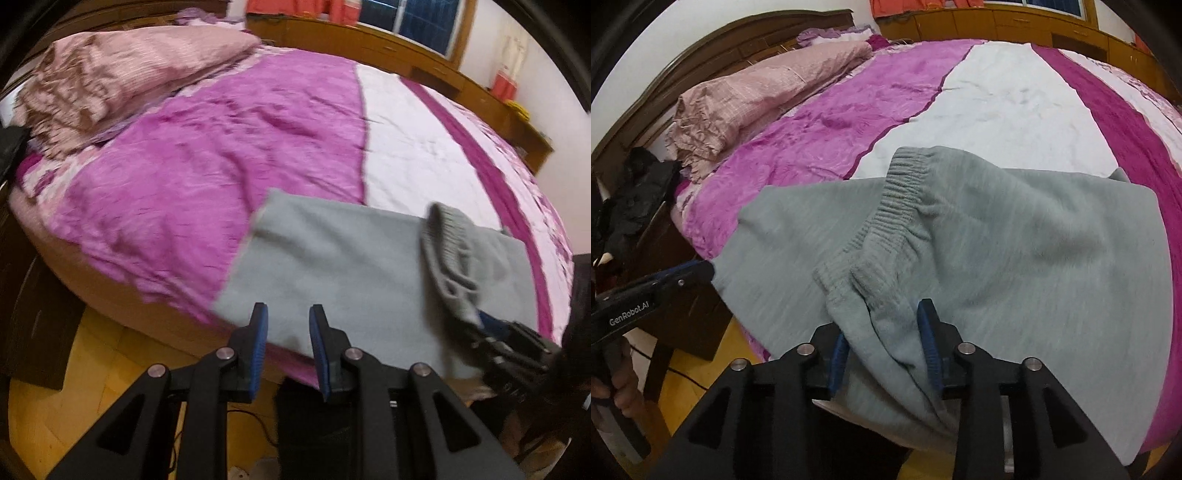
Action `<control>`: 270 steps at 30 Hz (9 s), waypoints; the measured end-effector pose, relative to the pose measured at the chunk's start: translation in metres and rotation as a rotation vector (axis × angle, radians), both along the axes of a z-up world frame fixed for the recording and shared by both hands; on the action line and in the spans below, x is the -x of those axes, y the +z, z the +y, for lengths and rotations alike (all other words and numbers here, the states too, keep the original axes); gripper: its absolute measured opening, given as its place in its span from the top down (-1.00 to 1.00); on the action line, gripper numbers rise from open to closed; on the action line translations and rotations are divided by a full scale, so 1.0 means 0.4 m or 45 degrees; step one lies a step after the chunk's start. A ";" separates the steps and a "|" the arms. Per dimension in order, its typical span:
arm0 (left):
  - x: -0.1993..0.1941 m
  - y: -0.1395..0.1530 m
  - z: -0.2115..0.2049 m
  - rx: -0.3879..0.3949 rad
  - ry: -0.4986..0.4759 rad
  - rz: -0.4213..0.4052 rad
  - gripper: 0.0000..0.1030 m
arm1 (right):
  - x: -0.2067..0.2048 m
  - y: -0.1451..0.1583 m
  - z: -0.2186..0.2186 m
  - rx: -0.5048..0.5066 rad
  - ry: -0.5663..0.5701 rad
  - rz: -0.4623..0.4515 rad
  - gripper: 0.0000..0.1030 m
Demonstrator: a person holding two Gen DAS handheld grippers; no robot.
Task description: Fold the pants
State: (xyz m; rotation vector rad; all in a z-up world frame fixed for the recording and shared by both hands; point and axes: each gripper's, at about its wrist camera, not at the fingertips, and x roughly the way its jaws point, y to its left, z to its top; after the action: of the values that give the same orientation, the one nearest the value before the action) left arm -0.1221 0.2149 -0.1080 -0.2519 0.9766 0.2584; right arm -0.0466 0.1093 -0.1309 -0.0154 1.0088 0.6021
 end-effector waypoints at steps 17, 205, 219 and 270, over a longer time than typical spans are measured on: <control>-0.095 0.029 -0.191 0.141 -0.240 -0.077 0.32 | 0.064 0.086 -0.211 0.145 -0.109 -0.113 0.35; 0.014 0.009 -0.044 -0.074 -0.221 -0.139 0.50 | 0.005 0.029 -0.276 -0.098 -0.299 0.082 0.26; -0.033 -0.085 -0.067 0.010 -0.240 -0.038 0.49 | -0.048 -0.058 -0.268 -0.155 -0.314 0.197 0.15; -0.048 0.041 0.064 -0.148 -0.173 -0.068 0.47 | -0.012 0.277 -0.047 -0.350 0.132 -0.149 0.95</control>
State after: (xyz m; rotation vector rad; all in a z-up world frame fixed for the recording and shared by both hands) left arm -0.1030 0.2406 -0.0914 -0.0849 0.9181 0.1824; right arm -0.0416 0.0907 -0.0201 0.1393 0.8092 0.8216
